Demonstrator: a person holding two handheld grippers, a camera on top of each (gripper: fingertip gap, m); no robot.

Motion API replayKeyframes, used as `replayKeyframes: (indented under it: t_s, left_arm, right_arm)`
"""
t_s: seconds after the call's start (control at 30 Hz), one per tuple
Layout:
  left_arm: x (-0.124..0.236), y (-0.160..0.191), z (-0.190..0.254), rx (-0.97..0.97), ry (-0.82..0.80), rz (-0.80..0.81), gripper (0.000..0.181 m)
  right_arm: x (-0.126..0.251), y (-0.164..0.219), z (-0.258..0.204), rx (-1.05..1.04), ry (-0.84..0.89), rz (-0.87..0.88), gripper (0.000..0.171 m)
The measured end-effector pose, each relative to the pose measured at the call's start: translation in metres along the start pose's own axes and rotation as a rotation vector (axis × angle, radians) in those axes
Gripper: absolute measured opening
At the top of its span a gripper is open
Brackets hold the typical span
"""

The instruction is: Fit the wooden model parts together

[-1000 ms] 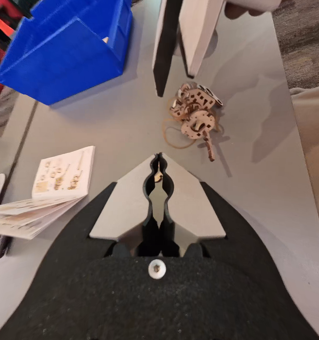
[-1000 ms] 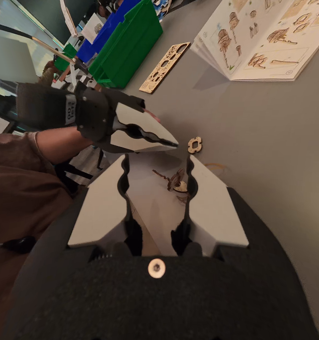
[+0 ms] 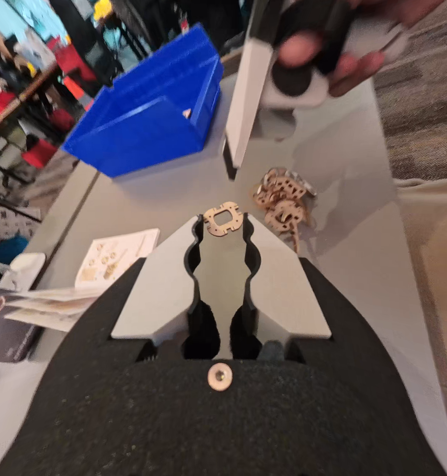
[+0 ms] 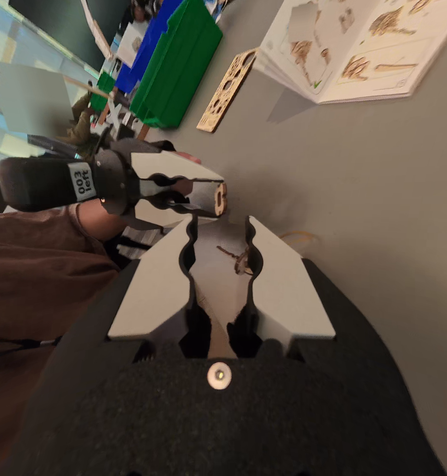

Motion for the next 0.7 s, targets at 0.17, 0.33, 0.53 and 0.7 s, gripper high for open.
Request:
replayKeyframes:
  t_s: [0.17,0.33,0.53,0.7]
  left_arm:
    - [0.016,-0.013,0.004,-0.065,0.015,0.076,0.028]
    - [0.020,-0.009,0.003,-0.078,0.009,0.074,0.028]
    - [0.020,-0.010,0.009,-0.099,0.030,0.094,0.028]
    - [0.019,-0.014,0.012,-0.099,0.047,0.108,0.028]
  right_arm:
    - [-0.013,-0.007,-0.009,0.028,-0.042,-0.167,0.022]
    - [-0.018,-0.007,-0.014,0.017,-0.105,-0.154,0.021]
    - [-0.018,-0.010,-0.012,-0.025,-0.161,-0.127,0.022]
    - [-0.021,-0.007,-0.011,-0.026,-0.188,-0.145,0.016]
Point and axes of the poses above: each gripper's, where its closed fingertips meet, x back along the fingers, y out of its underside, z = x × y across the jaws, the point moved 10 cm from there along x, back along the fingers, and after that the axes turned 4 degrees about y, right-handed, at the moved point
